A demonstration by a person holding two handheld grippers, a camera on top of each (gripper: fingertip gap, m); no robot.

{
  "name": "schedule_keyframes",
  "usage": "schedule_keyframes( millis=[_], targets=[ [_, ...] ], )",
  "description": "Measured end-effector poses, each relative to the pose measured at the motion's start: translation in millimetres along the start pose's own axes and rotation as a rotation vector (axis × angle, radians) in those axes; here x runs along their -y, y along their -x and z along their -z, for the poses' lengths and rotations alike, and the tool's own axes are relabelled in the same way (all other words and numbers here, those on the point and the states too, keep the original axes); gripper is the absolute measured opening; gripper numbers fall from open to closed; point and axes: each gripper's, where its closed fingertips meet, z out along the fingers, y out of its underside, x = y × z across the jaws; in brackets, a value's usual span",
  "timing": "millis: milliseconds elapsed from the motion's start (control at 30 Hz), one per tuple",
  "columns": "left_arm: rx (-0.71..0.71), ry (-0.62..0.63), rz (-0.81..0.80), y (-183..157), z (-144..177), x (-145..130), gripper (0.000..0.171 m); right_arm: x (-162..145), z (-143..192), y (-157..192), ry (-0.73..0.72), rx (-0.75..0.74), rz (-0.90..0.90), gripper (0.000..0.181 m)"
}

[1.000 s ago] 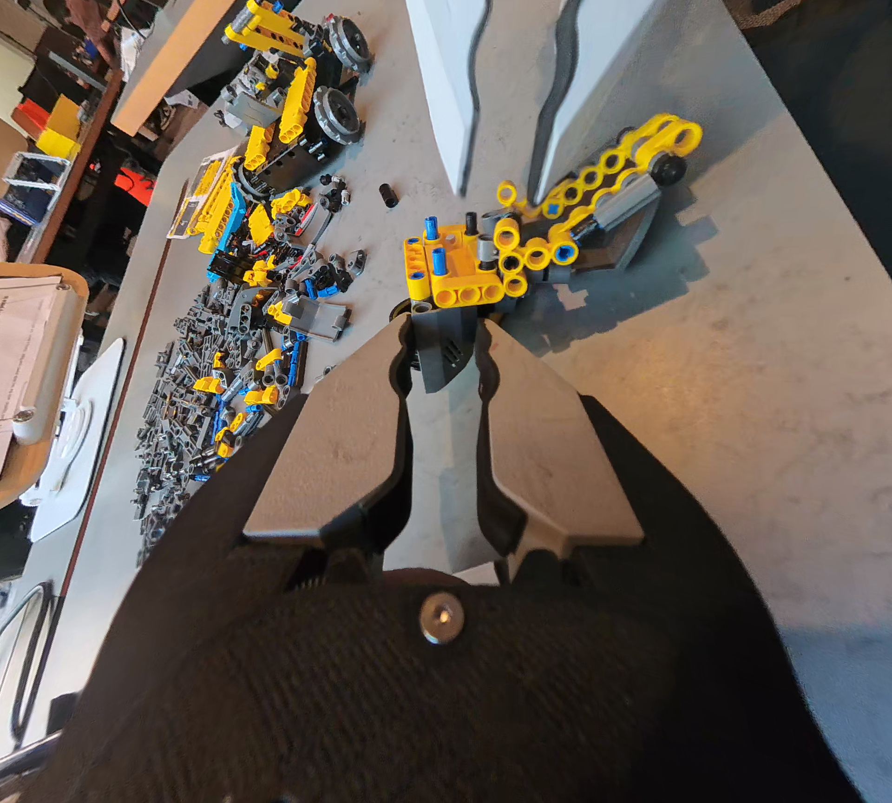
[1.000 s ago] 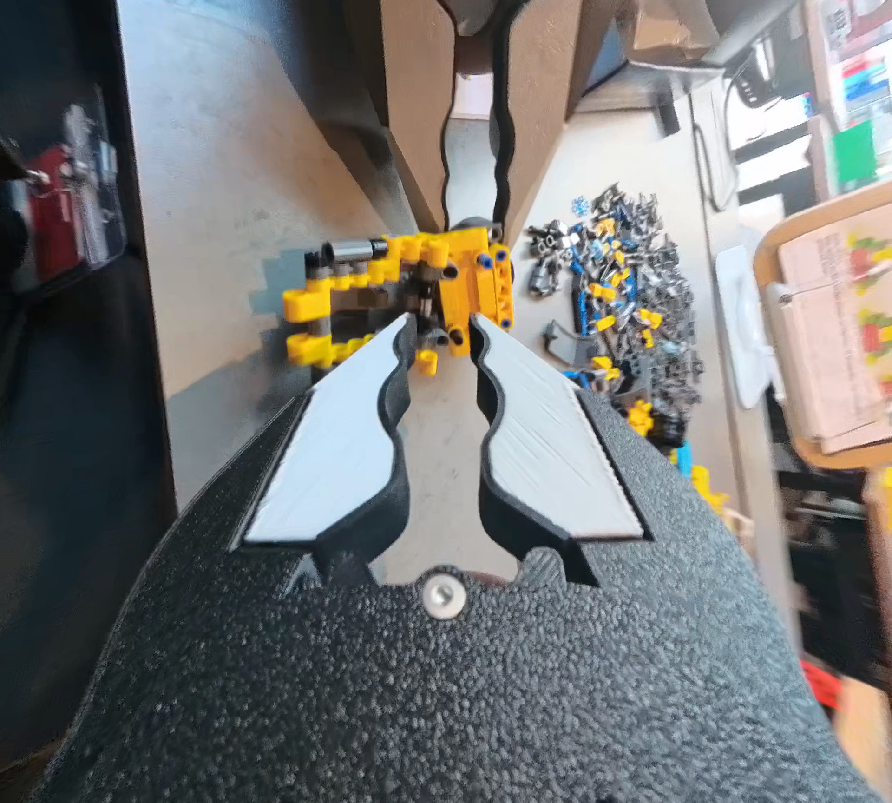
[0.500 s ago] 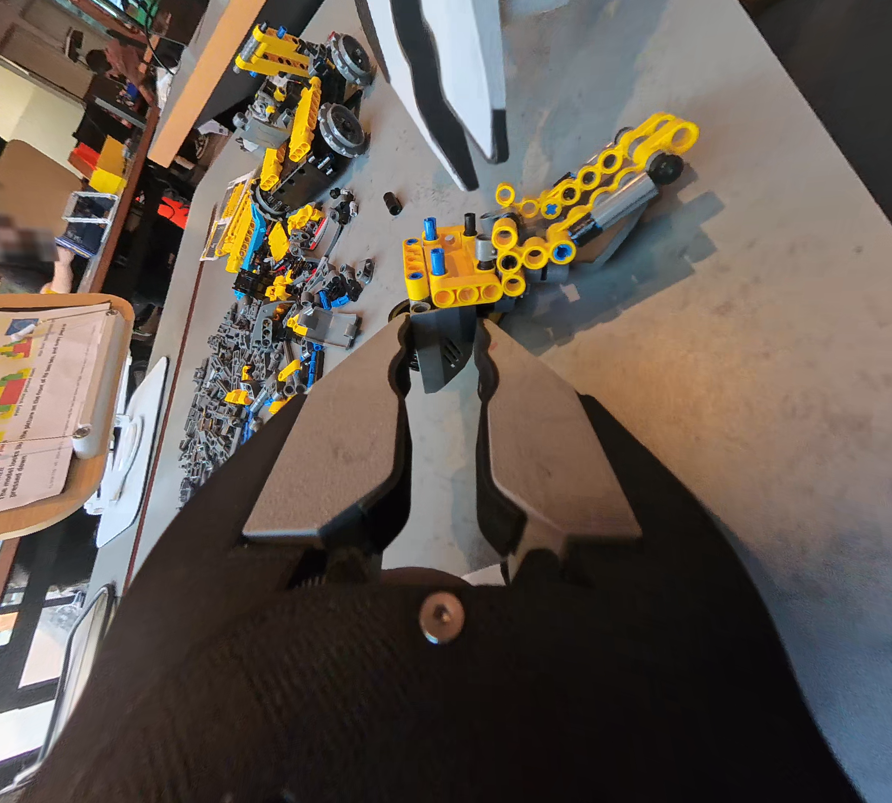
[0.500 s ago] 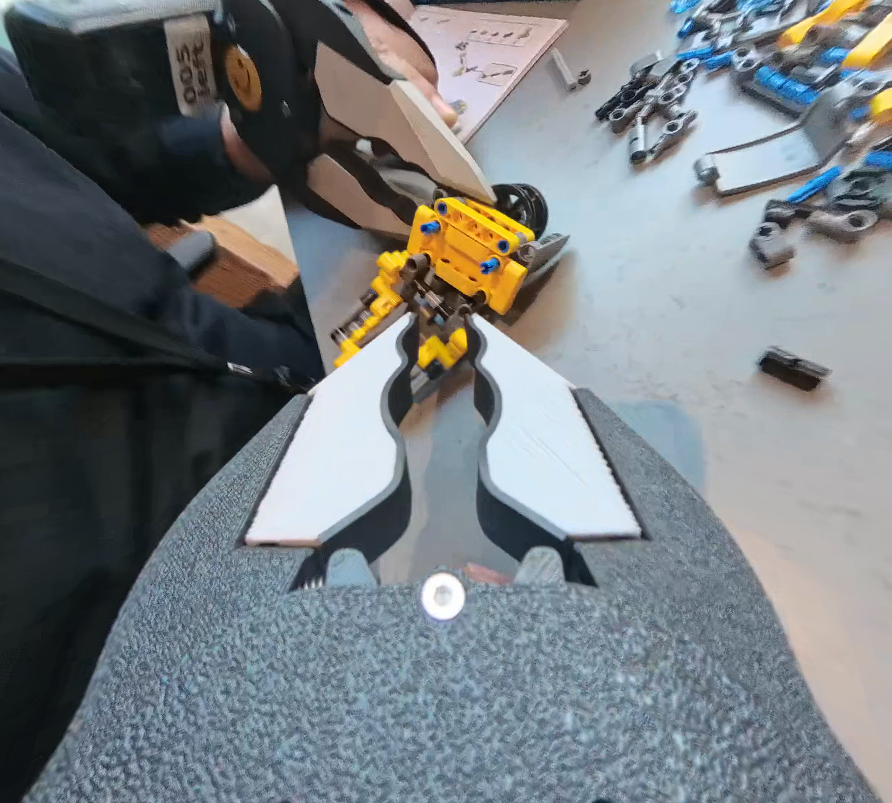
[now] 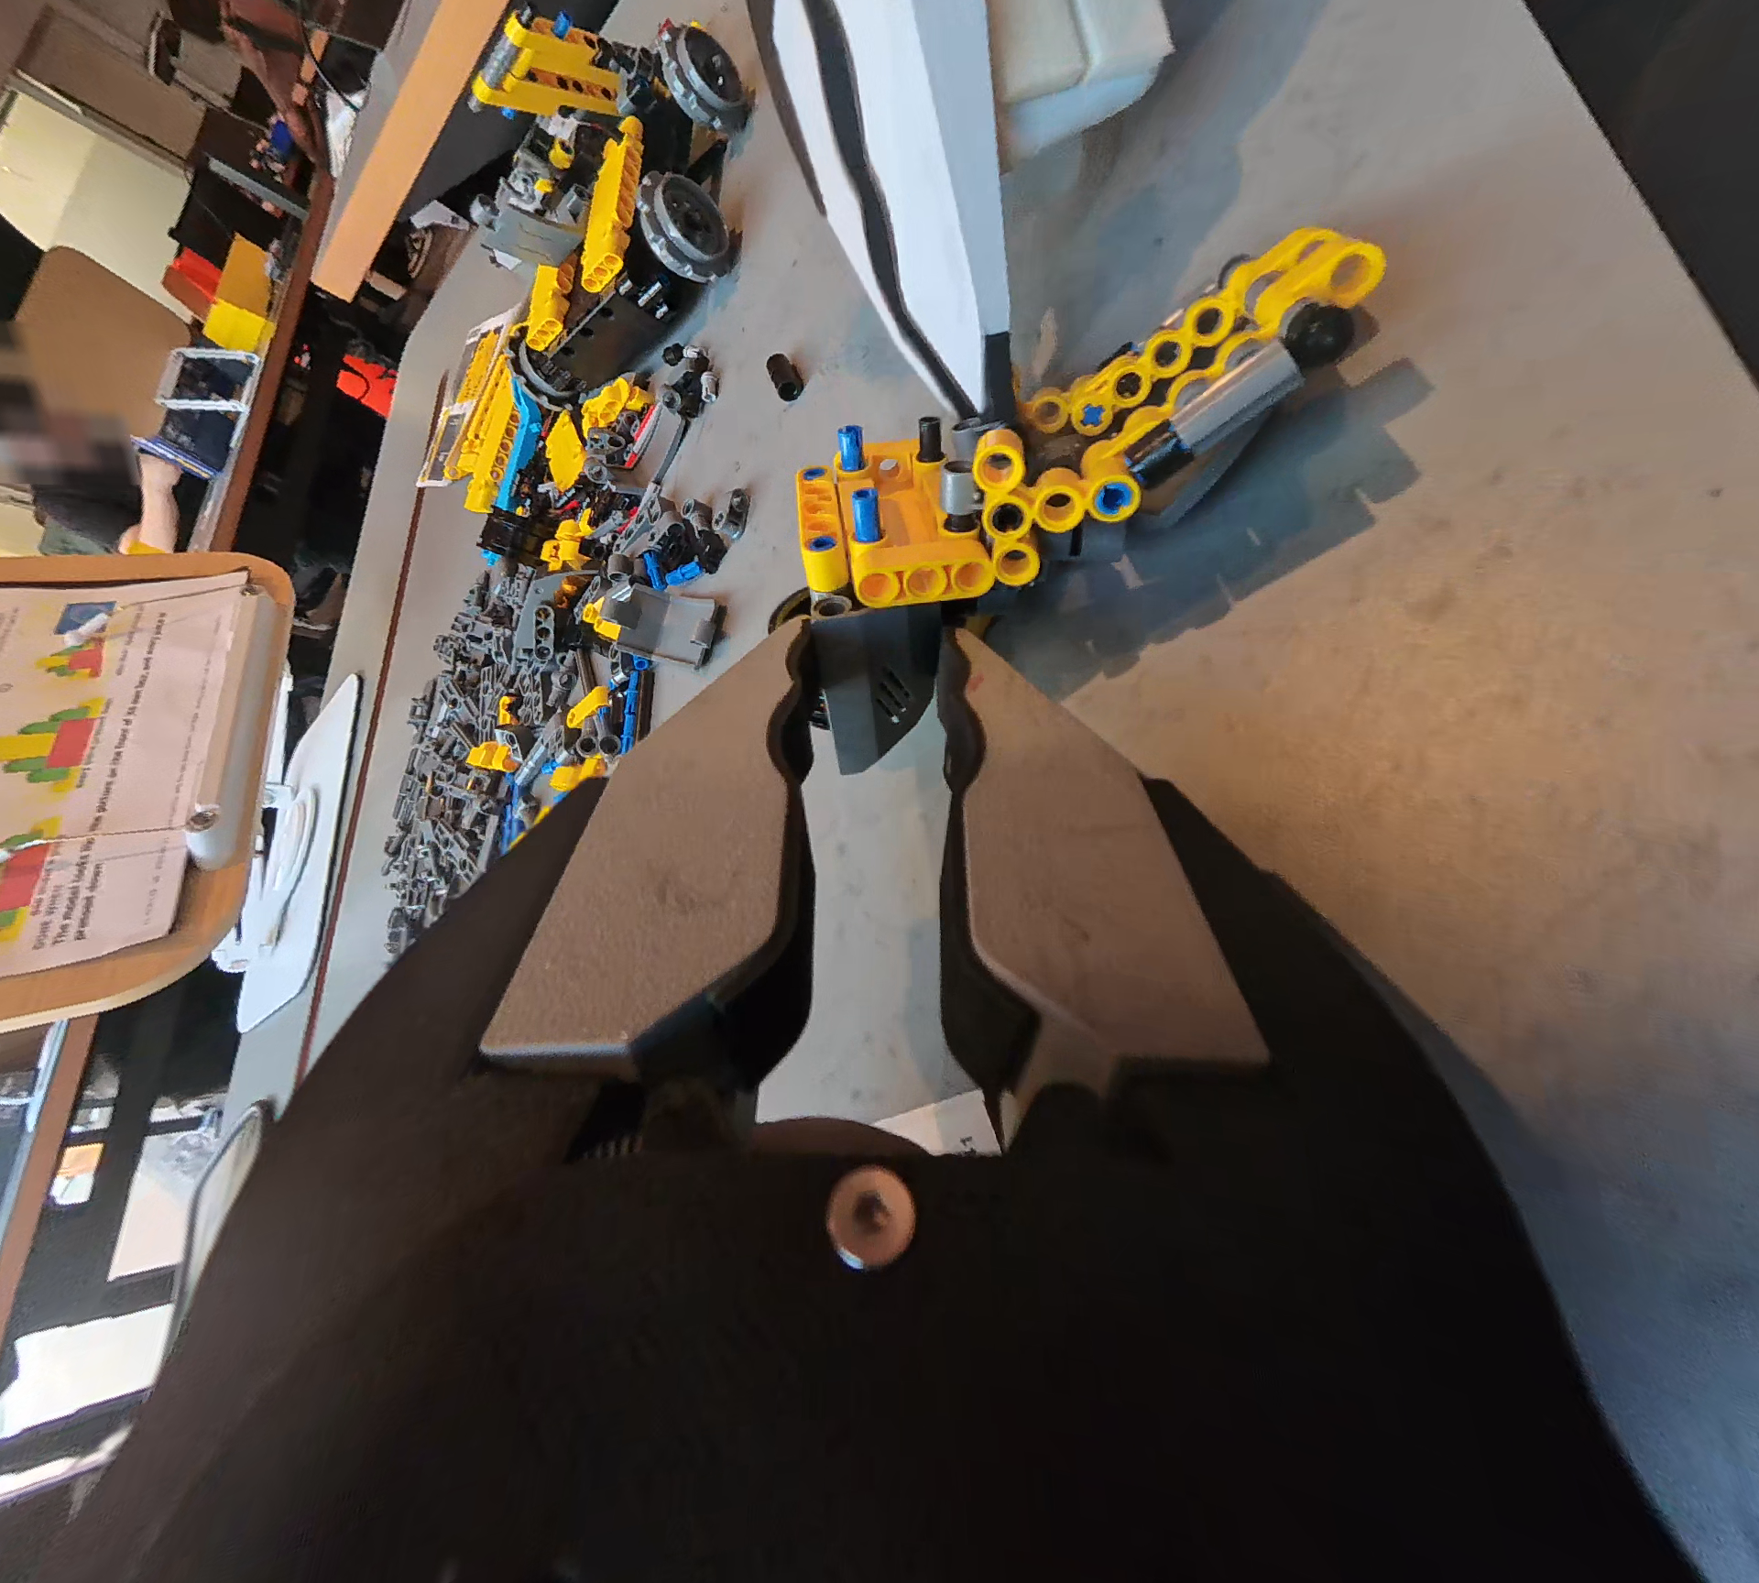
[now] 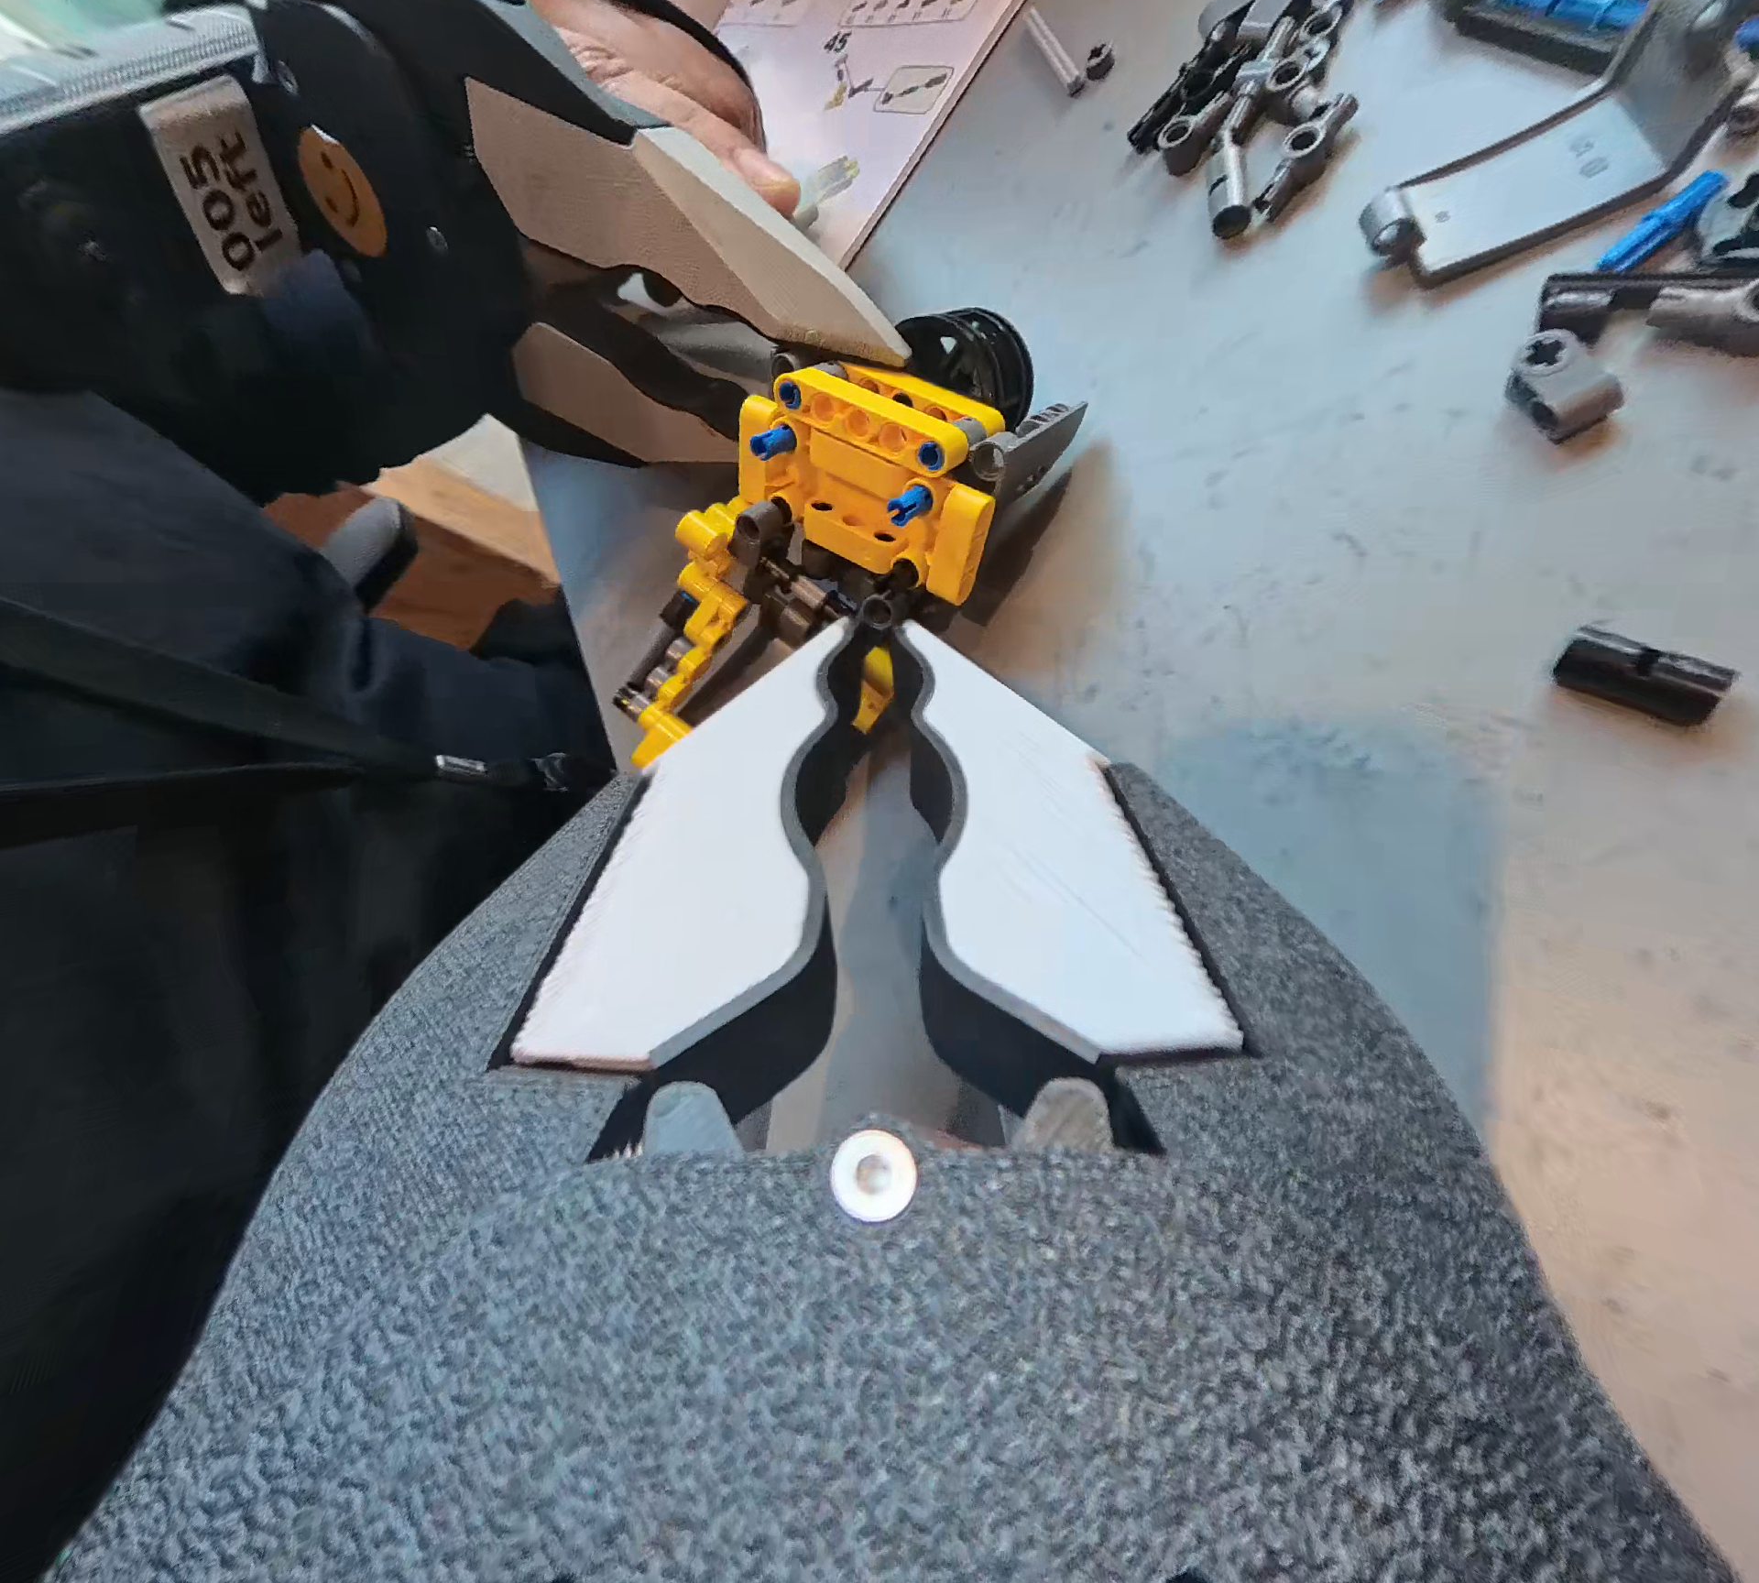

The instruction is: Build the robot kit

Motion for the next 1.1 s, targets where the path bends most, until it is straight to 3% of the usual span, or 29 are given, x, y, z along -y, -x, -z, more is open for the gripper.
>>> schedule_keyframes(
  millis=[167, 300, 467, 667, 933, 1100],
  targets=[
    [0.001, -0.010, 0.006, 0.1, -0.2, 0.0, 0.022, 1.9, 2.0, -1.8, -0.025, -0.127, 0.107, 0.003],
    [0.023, 0.001, -0.057, -1.0, 0.1, 1.7, 0.022, 4.9, 2.4, -2.5, -0.034, 0.014, -0.090, 0.002],
    [0.028, 0.006, -0.053, -0.9, 0.1, 1.4, 0.022, 2.0, -1.2, -1.4, -0.009, 0.017, -0.107, 0.014],
    [0.038, 0.023, -0.049, -0.7, -0.3, 1.7, 0.022, 0.4, -6.6, -0.1, 0.012, 0.013, -0.126, 0.008],
    [0.046, 0.047, 0.060, 4.4, -2.7, -2.7, 0.021, 13.5, 4.4, -4.2, -0.164, -0.173, -0.041, 0.007],
    [0.022, 0.012, 0.158, 6.2, -2.4, -0.4, 0.021, 24.4, 12.7, -2.2, -0.227, -0.383, 0.200, 0.007]
  ],
)
